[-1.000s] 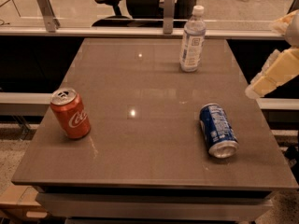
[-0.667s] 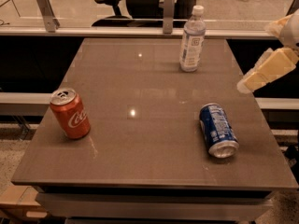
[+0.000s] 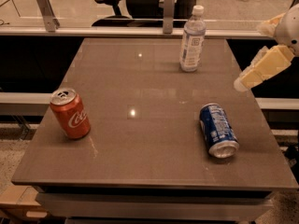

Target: Knock blue plastic bottle over

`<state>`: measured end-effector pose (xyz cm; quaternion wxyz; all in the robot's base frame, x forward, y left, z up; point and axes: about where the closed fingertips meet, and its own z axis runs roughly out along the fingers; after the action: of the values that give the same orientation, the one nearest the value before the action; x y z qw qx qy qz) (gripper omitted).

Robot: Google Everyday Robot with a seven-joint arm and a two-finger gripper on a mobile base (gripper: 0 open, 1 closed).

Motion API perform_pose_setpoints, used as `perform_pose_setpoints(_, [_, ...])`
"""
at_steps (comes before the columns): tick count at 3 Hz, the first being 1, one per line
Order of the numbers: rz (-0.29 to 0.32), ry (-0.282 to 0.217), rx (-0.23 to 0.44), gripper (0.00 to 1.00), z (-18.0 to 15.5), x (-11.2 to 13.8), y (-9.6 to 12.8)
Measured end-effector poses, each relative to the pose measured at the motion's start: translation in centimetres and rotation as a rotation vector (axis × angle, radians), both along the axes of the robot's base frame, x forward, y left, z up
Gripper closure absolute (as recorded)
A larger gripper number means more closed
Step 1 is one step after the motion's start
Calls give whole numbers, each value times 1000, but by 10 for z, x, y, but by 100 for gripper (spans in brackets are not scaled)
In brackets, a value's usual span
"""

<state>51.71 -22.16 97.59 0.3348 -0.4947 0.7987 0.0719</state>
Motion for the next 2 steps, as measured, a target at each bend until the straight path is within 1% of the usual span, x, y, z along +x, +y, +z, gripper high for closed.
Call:
perform_pose_setpoints(1, [-45,-16,41,0,-13,10,-2])
perform_pose_setpoints(2, [-109,-66,143,0,-38,30,-3])
